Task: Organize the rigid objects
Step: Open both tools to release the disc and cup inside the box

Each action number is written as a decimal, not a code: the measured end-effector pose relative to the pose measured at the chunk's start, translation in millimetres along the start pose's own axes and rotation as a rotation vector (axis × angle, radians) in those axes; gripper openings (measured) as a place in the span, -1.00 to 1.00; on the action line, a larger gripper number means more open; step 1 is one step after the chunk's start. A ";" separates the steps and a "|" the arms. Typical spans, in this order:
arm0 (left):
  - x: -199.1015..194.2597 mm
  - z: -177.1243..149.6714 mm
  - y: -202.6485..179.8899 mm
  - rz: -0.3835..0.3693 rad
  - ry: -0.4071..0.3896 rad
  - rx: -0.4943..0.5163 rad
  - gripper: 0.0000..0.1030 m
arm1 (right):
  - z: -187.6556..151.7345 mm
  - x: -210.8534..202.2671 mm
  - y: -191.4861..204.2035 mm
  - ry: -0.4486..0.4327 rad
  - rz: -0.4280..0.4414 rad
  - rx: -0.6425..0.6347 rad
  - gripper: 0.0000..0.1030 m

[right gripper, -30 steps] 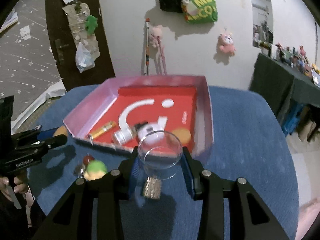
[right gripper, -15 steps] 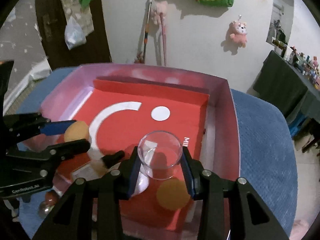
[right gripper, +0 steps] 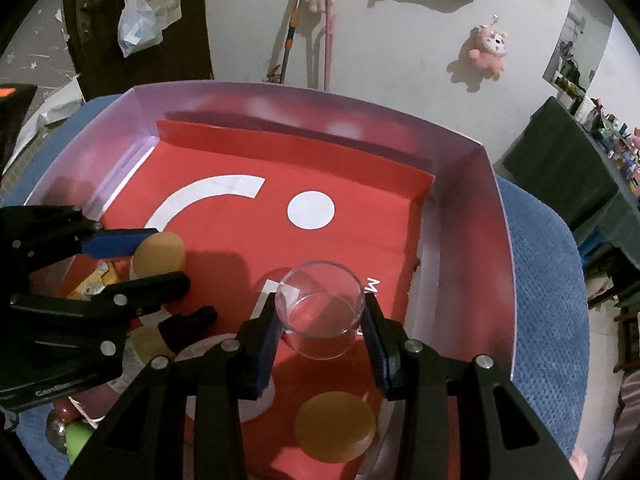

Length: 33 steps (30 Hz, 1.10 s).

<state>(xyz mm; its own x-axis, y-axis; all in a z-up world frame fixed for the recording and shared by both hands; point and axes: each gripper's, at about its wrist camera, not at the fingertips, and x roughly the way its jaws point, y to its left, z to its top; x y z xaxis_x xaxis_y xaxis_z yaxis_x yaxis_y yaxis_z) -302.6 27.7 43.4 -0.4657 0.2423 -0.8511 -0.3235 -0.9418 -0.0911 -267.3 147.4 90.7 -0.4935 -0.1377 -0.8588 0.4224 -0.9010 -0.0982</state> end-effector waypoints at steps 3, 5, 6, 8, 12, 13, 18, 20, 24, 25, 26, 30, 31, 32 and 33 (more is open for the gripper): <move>-0.6 -0.1 -0.2 0.002 0.006 0.003 -0.29 | 0.9 0.2 -0.4 0.003 0.003 0.004 -0.19; -1.0 0.4 -0.4 0.009 0.011 0.011 -0.29 | 1.0 0.5 0.2 0.005 0.002 0.002 -0.19; -0.1 1.4 0.0 0.013 0.012 0.015 -0.29 | 1.0 0.5 0.7 0.007 0.001 0.000 -0.19; -0.5 1.5 -0.6 0.018 0.015 0.021 -0.29 | 1.1 1.2 1.2 0.009 -0.001 -0.002 -0.19; -1.7 1.3 -1.2 0.026 0.017 0.029 -0.29 | 2.8 1.9 1.8 0.009 0.000 -0.004 -0.19; -2.2 1.0 -1.2 0.027 0.017 0.030 -0.29 | 2.8 2.0 1.9 0.010 0.000 -0.004 -0.19; -2.9 0.2 -0.1 0.020 0.016 0.027 -0.28 | 2.8 2.2 2.6 0.011 0.004 -0.003 -0.18; -2.8 -0.5 -0.2 0.017 0.016 0.027 -0.27 | 3.1 2.6 3.0 0.010 0.005 -0.002 -0.18; -2.6 -1.4 -0.9 0.015 0.017 0.030 -0.25 | 3.3 2.6 2.8 0.010 0.005 -0.001 -0.18; -1.7 -0.3 0.4 0.013 0.017 0.029 -0.17 | 3.2 2.7 3.5 0.010 0.006 -0.001 -0.18; -1.9 -0.2 1.0 0.010 0.016 0.027 -0.11 | 3.3 2.7 3.5 0.010 0.006 -0.001 -0.17; -7.1 0.0 3.1 0.004 -0.019 0.014 0.07 | 3.0 1.5 6.4 0.008 0.008 -0.002 -0.13; -7.4 0.7 2.4 0.005 -0.019 0.012 0.07 | 2.2 1.3 7.6 0.005 0.007 -0.003 -0.12; -8.3 1.3 1.8 0.004 -0.019 0.009 0.07 | 2.2 0.7 8.4 0.004 0.008 -0.003 -0.11; -9.0 1.4 1.8 0.003 -0.020 0.006 0.07 | 1.7 0.6 8.7 0.003 0.008 -0.003 -0.10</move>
<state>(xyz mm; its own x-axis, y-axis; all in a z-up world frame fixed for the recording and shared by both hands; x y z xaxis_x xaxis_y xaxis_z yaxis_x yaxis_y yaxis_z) -300.1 24.1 51.7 -0.4834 0.2439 -0.8408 -0.3269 -0.9412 -0.0851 -265.2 138.8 90.2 -0.4878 -0.1437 -0.8611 0.4286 -0.8987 -0.0928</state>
